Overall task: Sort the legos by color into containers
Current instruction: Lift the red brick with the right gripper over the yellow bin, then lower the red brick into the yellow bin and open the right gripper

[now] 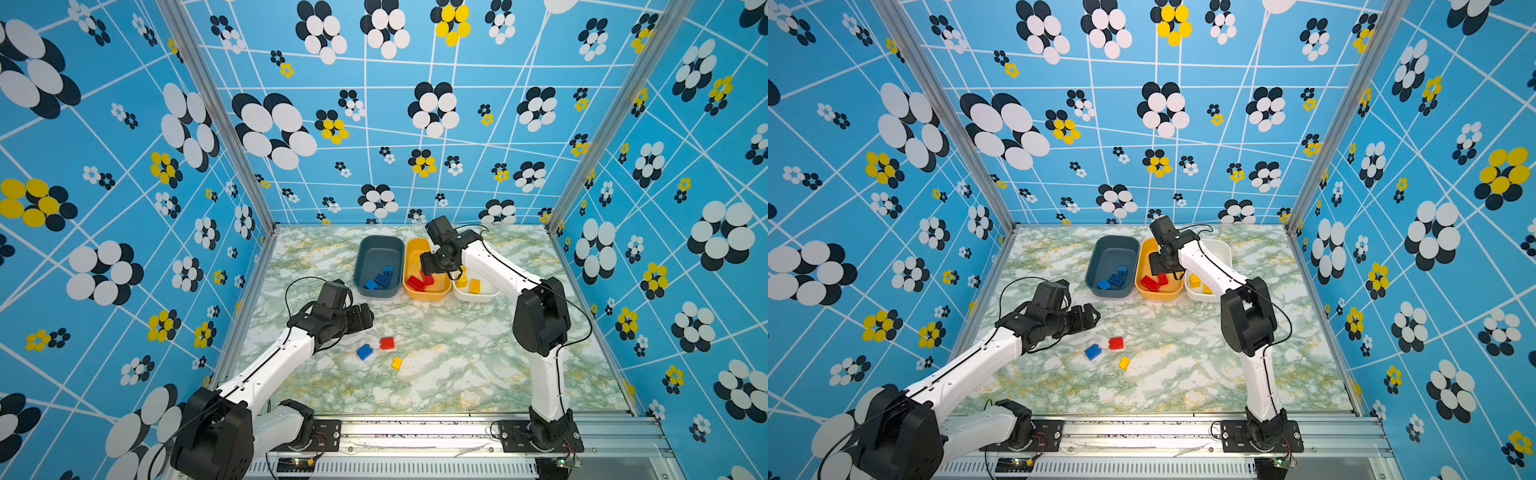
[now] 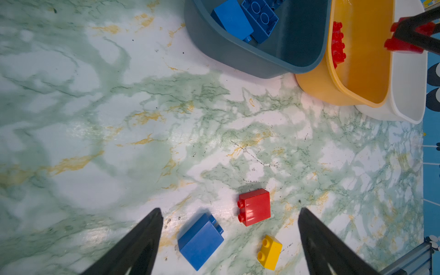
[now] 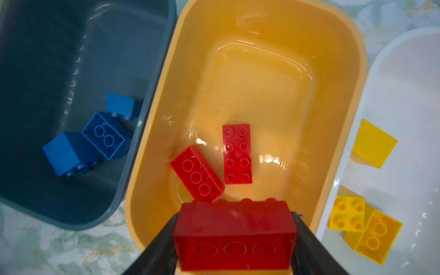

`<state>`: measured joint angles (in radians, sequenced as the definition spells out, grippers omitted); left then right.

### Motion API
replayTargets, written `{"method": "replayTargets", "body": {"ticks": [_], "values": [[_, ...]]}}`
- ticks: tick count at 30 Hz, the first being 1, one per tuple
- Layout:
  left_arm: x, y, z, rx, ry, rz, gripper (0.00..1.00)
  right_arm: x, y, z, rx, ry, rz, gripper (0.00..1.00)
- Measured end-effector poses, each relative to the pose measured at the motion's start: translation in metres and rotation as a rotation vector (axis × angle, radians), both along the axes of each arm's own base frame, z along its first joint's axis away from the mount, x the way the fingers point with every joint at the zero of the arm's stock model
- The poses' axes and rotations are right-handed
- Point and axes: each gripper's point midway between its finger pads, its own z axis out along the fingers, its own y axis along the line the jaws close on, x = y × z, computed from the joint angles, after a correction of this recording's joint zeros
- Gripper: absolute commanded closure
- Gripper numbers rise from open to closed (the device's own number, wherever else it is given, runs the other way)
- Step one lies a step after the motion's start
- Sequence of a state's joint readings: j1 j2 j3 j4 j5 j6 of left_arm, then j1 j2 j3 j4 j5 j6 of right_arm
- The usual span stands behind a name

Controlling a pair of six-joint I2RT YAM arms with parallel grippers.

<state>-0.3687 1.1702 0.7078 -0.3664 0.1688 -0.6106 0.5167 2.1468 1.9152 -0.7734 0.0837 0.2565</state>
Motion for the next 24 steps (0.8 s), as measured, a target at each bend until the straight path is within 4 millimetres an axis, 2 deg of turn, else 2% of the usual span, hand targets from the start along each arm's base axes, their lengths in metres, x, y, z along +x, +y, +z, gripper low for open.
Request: {"method": "replayTargets", "body": {"ticks": [5,11,18,24], "values": [[0.000,0.000,0.000,0.000,0.000,0.000,0.09,0.023,0.000,-0.022,-0.018,0.018,-0.012,0.33],[0.000,0.000,0.000,0.001,0.002,0.000,0.09,0.042,0.002,-0.024,-0.037,0.006,-0.021,0.30],[-0.001,0.000,0.000,0.001,0.003,0.000,0.09,0.050,-0.001,-0.020,-0.065,0.001,-0.021,0.15],[-0.001,0.000,0.000,0.000,0.000,0.000,0.09,0.046,-0.004,-0.022,-0.078,0.022,-0.021,0.13]]}}
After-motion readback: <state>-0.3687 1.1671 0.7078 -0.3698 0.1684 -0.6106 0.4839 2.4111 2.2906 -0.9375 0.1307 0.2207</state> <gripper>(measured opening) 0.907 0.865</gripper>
